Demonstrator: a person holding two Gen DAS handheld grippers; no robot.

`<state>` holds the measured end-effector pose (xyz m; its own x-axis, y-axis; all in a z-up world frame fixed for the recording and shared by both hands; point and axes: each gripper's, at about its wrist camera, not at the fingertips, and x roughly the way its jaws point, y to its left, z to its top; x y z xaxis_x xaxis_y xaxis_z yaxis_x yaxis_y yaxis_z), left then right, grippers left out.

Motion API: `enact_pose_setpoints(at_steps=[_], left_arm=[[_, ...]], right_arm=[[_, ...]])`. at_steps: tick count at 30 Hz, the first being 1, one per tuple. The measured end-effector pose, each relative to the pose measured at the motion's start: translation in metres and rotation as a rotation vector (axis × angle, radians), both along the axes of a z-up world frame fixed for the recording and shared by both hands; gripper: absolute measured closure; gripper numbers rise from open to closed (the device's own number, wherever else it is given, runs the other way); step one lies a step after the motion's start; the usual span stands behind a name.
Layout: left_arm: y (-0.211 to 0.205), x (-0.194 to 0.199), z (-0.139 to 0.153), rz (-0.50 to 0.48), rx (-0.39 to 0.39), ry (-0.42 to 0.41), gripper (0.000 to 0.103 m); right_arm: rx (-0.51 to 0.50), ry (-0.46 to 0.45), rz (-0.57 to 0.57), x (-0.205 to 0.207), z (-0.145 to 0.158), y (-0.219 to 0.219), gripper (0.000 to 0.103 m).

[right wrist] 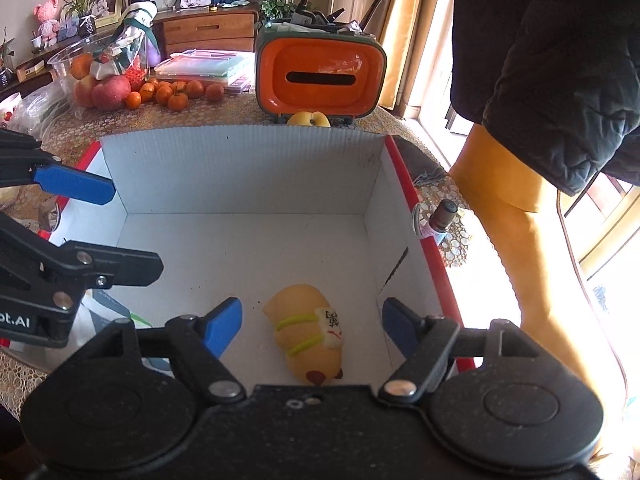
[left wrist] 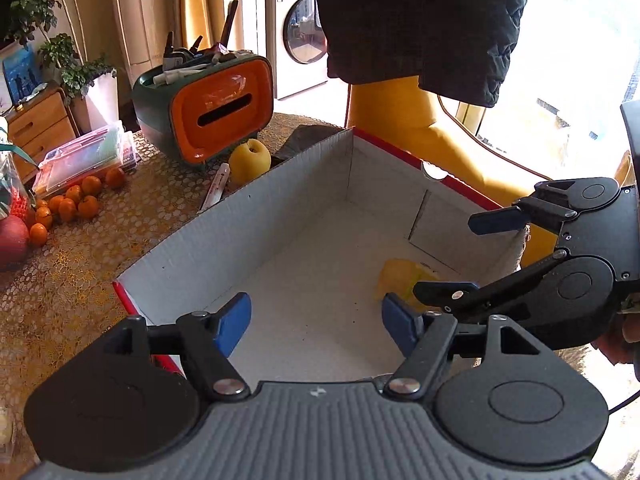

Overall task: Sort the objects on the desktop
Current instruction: 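Lower the white-green plastic bag into the red box and open the left gripper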

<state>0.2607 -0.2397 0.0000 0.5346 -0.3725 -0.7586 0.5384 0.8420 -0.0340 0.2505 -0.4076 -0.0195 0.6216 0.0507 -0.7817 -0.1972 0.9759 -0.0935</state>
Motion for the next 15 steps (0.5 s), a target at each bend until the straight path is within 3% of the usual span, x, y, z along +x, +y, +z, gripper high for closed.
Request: enact_pose_setpoints(at_steps=[15], left_arm=[[0.037,-0.043,0.041,0.018,-0.046,-0.063,0.031]], right_arm=[[-0.002,-0.060,0.035,-0.038,0.038,0.024,0.022]])
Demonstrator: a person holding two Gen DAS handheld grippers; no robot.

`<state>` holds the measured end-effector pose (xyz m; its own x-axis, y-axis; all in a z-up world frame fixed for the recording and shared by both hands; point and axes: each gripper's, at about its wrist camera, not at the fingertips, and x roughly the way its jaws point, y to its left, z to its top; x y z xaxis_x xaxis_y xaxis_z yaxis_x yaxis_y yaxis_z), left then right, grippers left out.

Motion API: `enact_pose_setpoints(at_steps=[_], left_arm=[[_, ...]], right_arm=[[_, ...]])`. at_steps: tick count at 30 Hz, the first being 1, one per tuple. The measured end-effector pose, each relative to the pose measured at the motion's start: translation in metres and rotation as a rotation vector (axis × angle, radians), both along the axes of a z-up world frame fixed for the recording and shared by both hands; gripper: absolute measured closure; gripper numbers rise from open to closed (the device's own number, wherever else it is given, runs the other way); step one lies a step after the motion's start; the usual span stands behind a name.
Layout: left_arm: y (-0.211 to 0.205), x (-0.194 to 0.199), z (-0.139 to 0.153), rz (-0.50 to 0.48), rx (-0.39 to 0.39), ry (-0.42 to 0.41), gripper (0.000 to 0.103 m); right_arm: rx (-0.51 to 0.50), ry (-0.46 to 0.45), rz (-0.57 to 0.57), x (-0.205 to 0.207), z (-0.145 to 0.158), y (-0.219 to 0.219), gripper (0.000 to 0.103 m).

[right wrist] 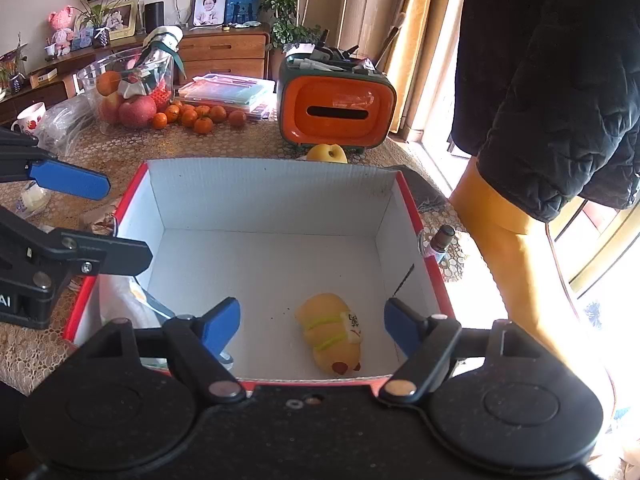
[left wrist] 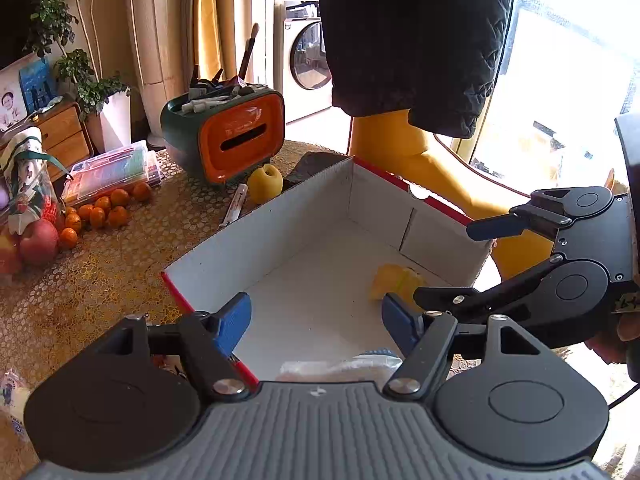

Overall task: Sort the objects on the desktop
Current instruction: 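Lower the white-green plastic bag into the red box and open the left gripper, then move both tools back over the table toward the remaining items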

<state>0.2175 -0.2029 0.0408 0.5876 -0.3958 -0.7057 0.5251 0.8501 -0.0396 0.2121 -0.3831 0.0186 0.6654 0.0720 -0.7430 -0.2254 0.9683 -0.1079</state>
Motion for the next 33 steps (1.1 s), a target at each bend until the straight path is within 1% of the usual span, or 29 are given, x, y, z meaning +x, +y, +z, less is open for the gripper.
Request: enact_pose_setpoints(at_steps=[9,14,16,17,25,26,27,29,33], left_arm=[[0.032,-0.031,0.016,0.018,-0.030,-0.022,0.031],[0.056,-0.046,0.023,0.050,-0.058,-0.024,0.031],[0.067,-0.053,0.025,0.065,-0.061,-0.031,0.027],[0.072,-0.056,0.026,0.073,-0.062,-0.036,0.022],[0.110,-0.079,0.030,0.123,-0.089,-0.053,0.017],[0.115,-0.083,0.031,0.127,-0.089,-0.055,0.015],[0.119,-0.086,0.032,0.131,-0.087,-0.057,0.007],[0.126,-0.092,0.032,0.142,-0.087,-0.069,0.000],[0.141,-0.101,0.031,0.176,-0.084,-0.075,0.000]], right_arm=[[-0.005,-0.019,0.044,-0.023,0.017,0.029,0.020],[0.011,-0.031,0.071,-0.037,0.027,0.047,0.018],[0.023,-0.035,0.084,-0.041,0.030,0.054,0.017],[0.029,-0.037,0.089,-0.043,0.031,0.057,0.015],[0.052,-0.060,0.131,-0.061,0.037,0.086,0.006],[0.051,-0.062,0.131,-0.063,0.037,0.088,0.006],[0.053,-0.064,0.131,-0.064,0.038,0.091,0.006],[0.064,-0.063,0.130,-0.067,0.039,0.095,0.006],[0.074,-0.064,0.126,-0.070,0.040,0.102,0.006]])
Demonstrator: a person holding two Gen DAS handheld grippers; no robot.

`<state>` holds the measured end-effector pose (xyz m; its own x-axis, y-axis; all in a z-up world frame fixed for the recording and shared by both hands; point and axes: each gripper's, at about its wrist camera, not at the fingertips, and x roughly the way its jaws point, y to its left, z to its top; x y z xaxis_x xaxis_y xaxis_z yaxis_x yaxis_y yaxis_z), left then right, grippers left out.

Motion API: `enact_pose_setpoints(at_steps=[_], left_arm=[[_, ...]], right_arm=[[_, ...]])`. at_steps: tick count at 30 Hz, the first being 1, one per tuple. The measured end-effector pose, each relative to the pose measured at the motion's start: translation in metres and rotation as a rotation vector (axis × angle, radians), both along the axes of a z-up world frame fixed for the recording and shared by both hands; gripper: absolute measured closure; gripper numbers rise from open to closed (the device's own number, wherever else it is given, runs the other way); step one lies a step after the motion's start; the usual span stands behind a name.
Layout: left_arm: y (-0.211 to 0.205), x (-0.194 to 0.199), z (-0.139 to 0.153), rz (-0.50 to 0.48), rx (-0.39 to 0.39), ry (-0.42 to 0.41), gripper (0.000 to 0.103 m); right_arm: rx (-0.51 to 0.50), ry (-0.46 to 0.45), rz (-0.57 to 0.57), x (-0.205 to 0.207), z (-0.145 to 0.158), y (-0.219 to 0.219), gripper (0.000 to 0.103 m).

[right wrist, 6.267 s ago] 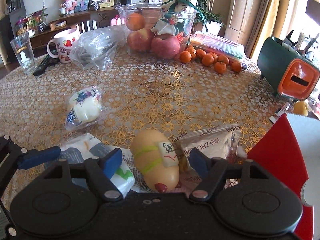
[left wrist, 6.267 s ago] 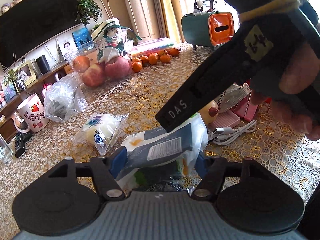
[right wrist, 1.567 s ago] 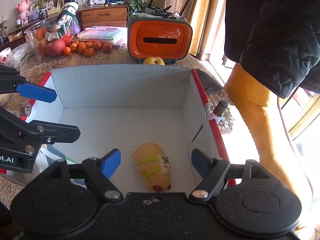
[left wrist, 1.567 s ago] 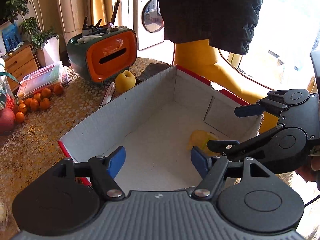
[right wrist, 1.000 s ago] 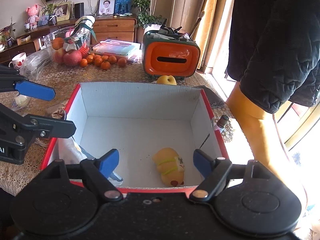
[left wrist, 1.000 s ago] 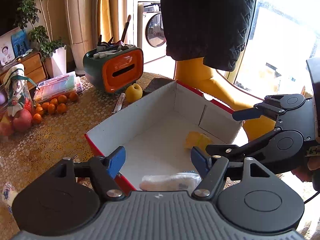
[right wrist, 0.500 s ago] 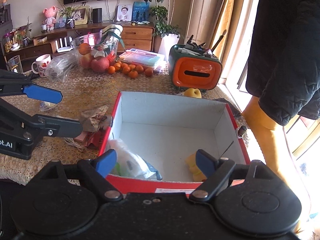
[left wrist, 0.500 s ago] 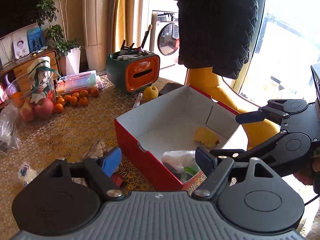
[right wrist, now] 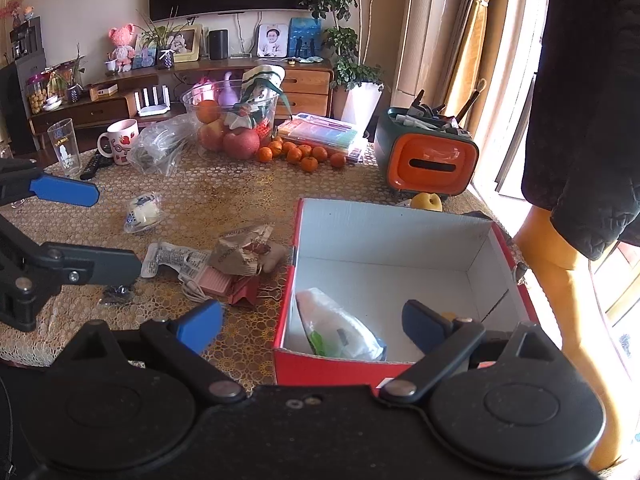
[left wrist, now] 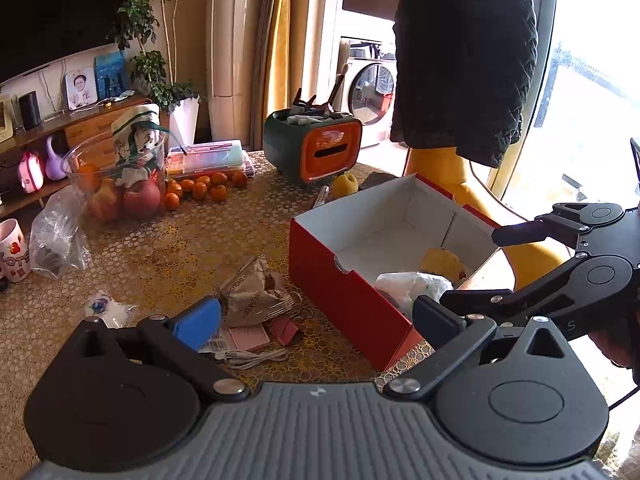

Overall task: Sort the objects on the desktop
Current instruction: 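Move both tools back over the table toward the remaining items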

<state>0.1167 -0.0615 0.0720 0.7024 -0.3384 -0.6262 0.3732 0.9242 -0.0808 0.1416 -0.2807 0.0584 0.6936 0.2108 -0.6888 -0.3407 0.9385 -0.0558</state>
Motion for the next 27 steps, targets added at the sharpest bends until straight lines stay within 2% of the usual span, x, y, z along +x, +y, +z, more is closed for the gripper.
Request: enact_pose_setpoints(at_steps=[8,13,27], left_arm=[[0.038,-0.014,-0.013,0.061,-0.014,0.007,0.000],[0.062,-0.020,-0.019,0.090,-0.016,-0.018,0.000],[0.105,-0.008,-0.063,0.123,-0.090,0.088,0.000]], right_arm=[[0.022,0.009,0.004,-0.006,-0.004,0.020,0.006],[0.032,0.015,0.014,-0.006,-0.008,0.033,0.006],[0.032,0.058,0.067,0.012,-0.030,0.070,0.006]])
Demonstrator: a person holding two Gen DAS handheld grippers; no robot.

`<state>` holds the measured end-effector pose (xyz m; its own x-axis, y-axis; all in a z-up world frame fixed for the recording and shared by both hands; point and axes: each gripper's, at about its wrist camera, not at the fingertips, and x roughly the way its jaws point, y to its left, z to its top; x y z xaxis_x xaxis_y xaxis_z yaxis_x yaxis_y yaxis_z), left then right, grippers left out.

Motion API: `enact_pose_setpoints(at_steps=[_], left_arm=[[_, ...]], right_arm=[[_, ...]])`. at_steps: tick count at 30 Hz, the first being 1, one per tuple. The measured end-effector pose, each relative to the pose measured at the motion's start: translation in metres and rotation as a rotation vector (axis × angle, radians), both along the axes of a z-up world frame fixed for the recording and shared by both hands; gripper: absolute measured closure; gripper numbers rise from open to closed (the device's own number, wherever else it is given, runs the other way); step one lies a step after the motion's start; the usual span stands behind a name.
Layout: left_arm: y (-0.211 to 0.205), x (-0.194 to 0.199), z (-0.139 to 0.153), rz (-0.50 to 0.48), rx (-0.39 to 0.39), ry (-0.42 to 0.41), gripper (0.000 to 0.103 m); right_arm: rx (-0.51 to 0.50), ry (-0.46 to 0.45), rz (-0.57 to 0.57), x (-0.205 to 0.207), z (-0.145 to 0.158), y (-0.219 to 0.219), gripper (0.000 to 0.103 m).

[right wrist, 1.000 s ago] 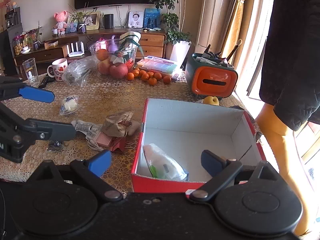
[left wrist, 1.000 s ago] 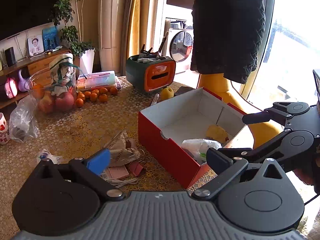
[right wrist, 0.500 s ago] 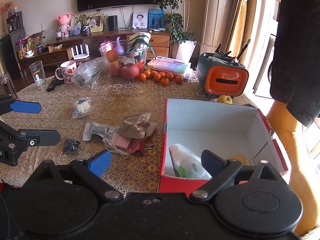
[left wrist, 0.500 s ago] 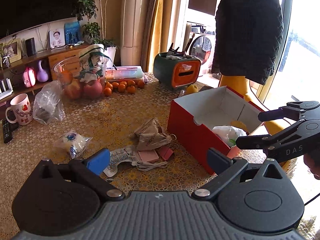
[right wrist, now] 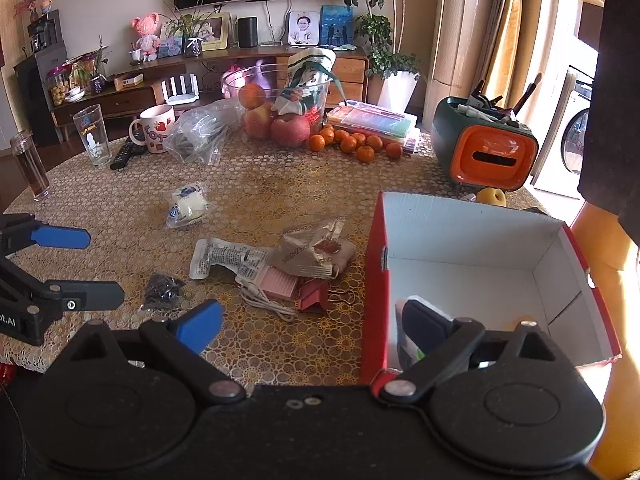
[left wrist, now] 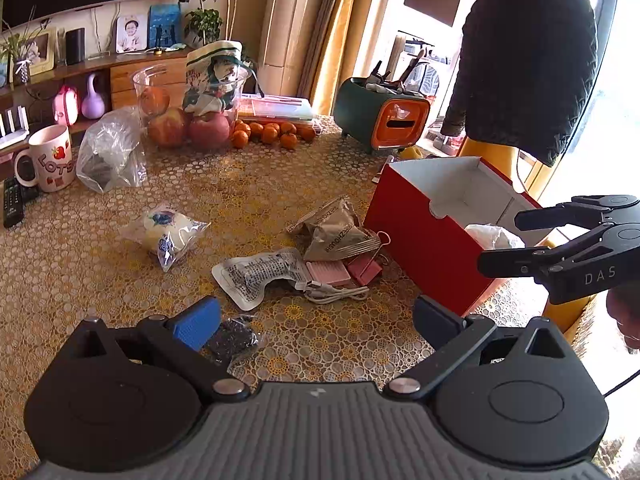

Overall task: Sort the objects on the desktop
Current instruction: 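Move both tools back over the table toward the remaining items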

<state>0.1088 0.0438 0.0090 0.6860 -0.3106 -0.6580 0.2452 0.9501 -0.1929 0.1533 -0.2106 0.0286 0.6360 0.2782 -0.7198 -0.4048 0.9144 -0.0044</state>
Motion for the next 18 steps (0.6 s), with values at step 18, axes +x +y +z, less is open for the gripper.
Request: enact_pose_setpoints(at_steps=[18], left_arm=[[0.009,0.024,-0.069,-0.047,0.158,0.018,0.000]], right_arm=[[-0.019,0.100,0.078,0.039,-0.061,0.057,0.009]])
